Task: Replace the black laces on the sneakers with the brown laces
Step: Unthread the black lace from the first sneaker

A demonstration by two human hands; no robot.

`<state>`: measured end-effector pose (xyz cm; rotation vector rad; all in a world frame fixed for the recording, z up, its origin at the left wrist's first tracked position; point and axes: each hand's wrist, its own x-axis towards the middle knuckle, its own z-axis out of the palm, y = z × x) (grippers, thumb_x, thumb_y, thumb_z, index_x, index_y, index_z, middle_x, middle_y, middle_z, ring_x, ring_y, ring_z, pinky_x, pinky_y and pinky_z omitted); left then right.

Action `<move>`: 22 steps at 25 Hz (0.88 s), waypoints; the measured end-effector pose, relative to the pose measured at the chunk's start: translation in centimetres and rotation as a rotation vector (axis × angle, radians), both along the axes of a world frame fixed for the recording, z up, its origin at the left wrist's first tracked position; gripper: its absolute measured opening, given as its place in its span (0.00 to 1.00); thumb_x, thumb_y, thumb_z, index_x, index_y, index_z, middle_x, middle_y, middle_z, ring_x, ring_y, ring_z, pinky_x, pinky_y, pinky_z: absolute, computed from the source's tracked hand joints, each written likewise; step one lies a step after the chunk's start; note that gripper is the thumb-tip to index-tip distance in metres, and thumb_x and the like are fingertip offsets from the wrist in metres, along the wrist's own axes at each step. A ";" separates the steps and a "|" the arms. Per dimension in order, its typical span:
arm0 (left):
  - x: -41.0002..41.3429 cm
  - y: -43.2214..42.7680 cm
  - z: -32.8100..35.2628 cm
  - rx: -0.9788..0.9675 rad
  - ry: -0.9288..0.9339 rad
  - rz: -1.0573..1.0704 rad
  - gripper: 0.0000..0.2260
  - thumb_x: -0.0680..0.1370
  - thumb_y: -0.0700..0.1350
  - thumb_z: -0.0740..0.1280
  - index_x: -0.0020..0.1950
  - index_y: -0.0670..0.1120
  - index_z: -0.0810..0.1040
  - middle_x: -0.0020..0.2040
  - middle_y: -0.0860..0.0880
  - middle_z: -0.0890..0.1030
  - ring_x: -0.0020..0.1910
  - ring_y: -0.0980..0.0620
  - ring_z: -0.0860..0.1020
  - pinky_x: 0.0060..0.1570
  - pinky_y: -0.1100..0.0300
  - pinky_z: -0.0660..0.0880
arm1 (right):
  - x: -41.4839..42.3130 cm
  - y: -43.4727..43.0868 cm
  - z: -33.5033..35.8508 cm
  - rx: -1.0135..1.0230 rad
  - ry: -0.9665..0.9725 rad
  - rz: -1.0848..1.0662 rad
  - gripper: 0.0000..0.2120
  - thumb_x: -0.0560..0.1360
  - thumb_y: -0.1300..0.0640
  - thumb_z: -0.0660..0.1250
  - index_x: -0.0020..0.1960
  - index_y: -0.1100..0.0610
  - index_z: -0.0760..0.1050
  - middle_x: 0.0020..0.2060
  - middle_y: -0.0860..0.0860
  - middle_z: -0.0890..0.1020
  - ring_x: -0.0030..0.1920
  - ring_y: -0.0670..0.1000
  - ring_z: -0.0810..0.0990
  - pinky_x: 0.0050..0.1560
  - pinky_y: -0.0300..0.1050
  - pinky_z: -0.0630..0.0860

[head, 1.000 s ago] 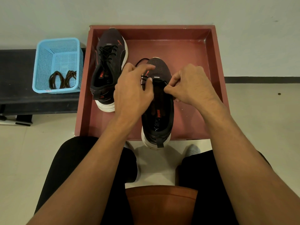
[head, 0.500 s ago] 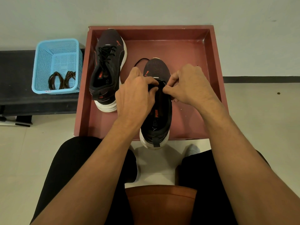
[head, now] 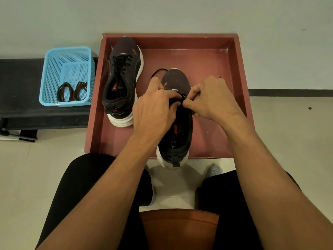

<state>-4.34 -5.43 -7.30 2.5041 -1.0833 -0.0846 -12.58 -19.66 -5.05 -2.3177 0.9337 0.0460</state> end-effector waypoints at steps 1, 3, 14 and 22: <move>0.0 0.0 -0.1 0.009 0.000 0.015 0.13 0.79 0.59 0.71 0.63 0.64 0.82 0.55 0.54 0.70 0.45 0.52 0.76 0.37 0.57 0.69 | 0.0 0.0 0.0 0.003 -0.001 0.002 0.06 0.73 0.51 0.78 0.39 0.50 0.85 0.28 0.47 0.83 0.32 0.46 0.85 0.44 0.47 0.86; -0.1 0.0 -0.2 0.011 0.006 0.040 0.12 0.79 0.58 0.72 0.62 0.63 0.83 0.55 0.53 0.70 0.44 0.51 0.76 0.37 0.57 0.66 | -0.1 0.0 -0.2 0.002 -0.005 0.006 0.05 0.73 0.51 0.78 0.39 0.50 0.85 0.29 0.47 0.84 0.32 0.47 0.85 0.44 0.48 0.86; 2.5 0.9 0.4 -0.197 0.175 0.407 0.04 0.82 0.49 0.69 0.55 0.53 0.81 0.56 0.56 0.70 0.41 0.61 0.69 0.47 0.55 0.72 | -0.1 -0.2 -0.3 0.018 0.003 -0.012 0.06 0.73 0.53 0.78 0.38 0.50 0.84 0.28 0.46 0.84 0.30 0.43 0.84 0.46 0.44 0.85; -0.3 0.1 0.2 0.006 0.014 0.006 0.12 0.80 0.55 0.70 0.63 0.64 0.81 0.56 0.52 0.68 0.43 0.52 0.76 0.35 0.59 0.68 | -0.2 -0.2 -0.2 0.012 -0.001 -0.003 0.06 0.73 0.52 0.78 0.38 0.50 0.85 0.30 0.48 0.84 0.32 0.46 0.85 0.44 0.47 0.86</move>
